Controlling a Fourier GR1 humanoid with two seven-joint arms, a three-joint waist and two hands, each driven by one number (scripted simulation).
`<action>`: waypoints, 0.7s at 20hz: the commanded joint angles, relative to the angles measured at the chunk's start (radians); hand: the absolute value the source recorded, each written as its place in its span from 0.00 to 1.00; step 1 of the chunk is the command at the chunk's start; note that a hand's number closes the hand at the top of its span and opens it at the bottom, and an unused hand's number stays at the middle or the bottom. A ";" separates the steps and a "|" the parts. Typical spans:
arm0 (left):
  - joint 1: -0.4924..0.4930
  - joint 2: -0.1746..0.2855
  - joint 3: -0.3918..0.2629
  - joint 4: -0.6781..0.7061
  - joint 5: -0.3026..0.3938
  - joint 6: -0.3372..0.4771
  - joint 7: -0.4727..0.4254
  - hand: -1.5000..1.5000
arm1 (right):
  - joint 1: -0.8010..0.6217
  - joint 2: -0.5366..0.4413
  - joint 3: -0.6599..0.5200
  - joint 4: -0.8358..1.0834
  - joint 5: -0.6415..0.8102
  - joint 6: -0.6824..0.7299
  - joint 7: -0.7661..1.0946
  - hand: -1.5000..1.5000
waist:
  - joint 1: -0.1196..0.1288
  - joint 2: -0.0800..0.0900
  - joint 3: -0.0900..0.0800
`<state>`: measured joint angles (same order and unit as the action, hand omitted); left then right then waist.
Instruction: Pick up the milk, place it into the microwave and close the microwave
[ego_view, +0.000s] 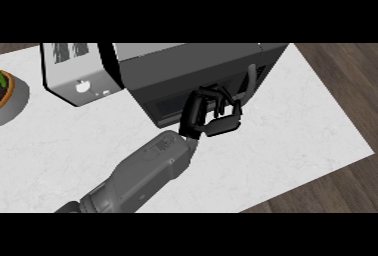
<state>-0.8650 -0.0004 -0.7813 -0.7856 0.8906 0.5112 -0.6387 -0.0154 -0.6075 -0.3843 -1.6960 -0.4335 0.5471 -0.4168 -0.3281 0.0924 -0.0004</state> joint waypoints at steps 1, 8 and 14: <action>-0.097 0.000 0.048 0.064 0.026 -0.013 0.003 1.00 | -0.024 -0.030 -0.019 0.019 -0.009 0.008 0.005 0.00 | -0.006 0.009 -0.002; -0.097 0.000 0.031 0.083 0.057 -0.015 -0.019 1.00 | -0.043 -0.088 -0.049 0.047 0.019 0.019 0.004 0.00 | -0.009 0.010 0.000; -0.107 0.000 0.021 0.086 0.080 -0.014 -0.034 1.00 | -0.077 -0.120 -0.077 0.097 0.007 0.029 -0.004 0.00 | -0.003 0.019 0.003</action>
<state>-0.8807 -0.0005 -0.8072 -0.7686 0.9489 0.5101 -0.6953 -0.0756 -0.7085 -0.4451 -1.6294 -0.4203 0.5687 -0.4172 -0.3280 0.0967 0.0031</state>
